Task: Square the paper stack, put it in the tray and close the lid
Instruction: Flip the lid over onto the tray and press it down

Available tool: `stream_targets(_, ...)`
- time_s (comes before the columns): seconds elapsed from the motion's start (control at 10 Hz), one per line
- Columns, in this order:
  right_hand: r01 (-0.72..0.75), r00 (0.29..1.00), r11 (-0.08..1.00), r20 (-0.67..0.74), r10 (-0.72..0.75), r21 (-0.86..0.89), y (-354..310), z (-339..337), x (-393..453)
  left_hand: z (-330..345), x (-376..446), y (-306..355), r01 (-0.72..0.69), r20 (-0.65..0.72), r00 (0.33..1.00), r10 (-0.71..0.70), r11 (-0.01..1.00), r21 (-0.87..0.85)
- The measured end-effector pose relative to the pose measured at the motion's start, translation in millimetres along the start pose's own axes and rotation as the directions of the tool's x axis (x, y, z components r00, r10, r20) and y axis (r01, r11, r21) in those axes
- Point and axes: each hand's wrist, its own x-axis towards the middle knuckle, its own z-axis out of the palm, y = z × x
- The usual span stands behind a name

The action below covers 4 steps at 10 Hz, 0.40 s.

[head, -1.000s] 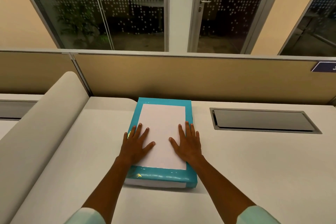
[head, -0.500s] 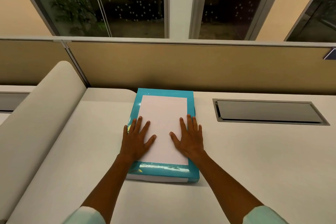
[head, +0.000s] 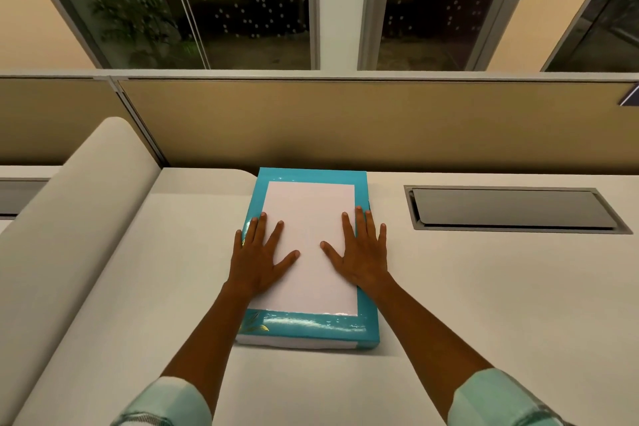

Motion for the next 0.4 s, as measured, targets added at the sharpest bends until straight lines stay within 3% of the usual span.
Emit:
stream_targets(0.2, 0.008, 1.000, 0.999, 0.019, -0.008, -0.034, 2.1, -10.8, -1.8, -7.5, -1.8, 2.8, 0.007, 0.031, 0.999, -0.007, 1.000, 0.019)
stream_targets(0.4, -0.009, 0.994, 0.999, -0.109, 0.015, 0.053, 7.7, -35.7, -24.7, -26.6, -21.1, 31.5, 0.024, -0.076, 0.997, -0.029, 0.998, -0.063)
